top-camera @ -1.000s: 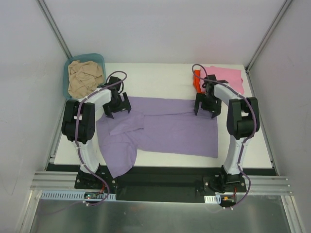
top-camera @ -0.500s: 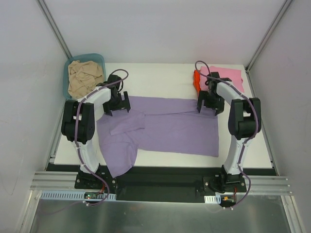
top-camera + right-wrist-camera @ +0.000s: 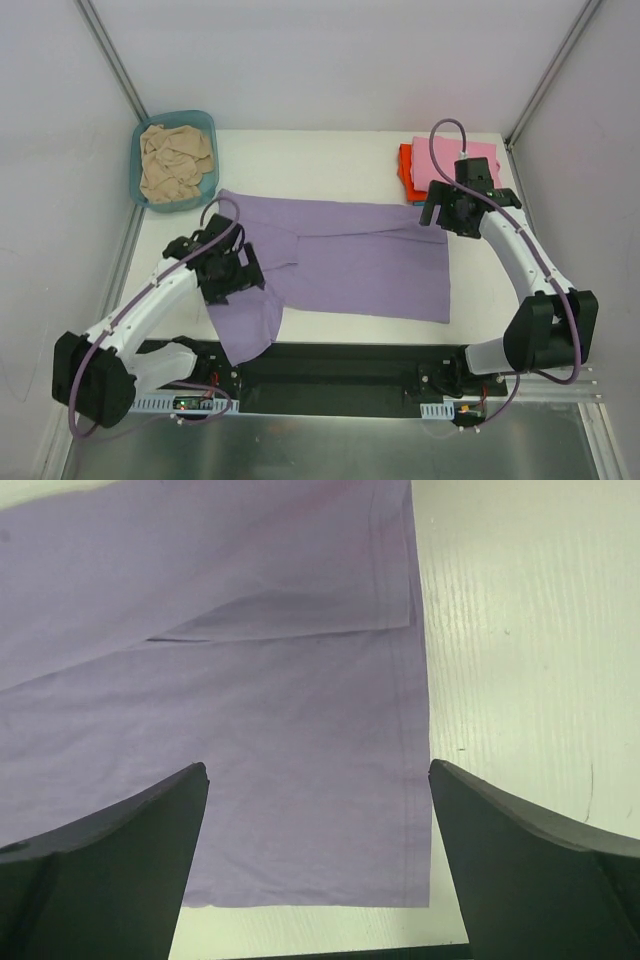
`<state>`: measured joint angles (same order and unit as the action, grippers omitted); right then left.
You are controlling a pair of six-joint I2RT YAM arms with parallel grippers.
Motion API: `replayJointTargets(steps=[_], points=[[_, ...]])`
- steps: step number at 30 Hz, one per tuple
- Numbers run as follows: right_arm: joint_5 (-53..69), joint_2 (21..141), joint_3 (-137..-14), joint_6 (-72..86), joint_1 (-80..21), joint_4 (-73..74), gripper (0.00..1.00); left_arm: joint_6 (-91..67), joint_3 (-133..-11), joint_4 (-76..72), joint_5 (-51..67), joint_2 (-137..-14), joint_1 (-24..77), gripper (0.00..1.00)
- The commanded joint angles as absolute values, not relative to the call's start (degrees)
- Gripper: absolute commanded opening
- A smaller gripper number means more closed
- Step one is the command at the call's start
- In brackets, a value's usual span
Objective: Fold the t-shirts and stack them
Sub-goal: Grap the side of the flattened tshirt closest away from the robot with both arms
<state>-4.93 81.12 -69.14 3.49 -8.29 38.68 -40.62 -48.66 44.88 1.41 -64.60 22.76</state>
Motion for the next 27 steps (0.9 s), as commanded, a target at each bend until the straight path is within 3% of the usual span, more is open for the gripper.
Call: replayJointTargets(steps=[1,9,13,23,27], points=[[-3.51,79.63,-66.36,4.57,-8.61,37.09,0.97,-55.0,-39.92,60.89,1.93,-55.23,25.04,0.92],[-3.43,80.95,-64.34,4.39,-8.61,36.56,0.97,-64.69,-30.5,64.78,5.89,-46.23,29.09,0.75],[-3.6,81.12,-64.16,3.78,-8.61,36.65,0.97,-64.07,-30.06,60.14,5.27,-51.66,29.18,0.61],[-5.18,80.86,-63.81,2.9,-8.44,37.35,0.97,-63.36,-30.24,55.04,4.03,-62.93,31.37,0.58],[-5.19,81.21,-64.07,2.99,-8.52,37.18,0.97,-64.86,-27.69,50.89,5.72,-64.68,32.25,0.44]])
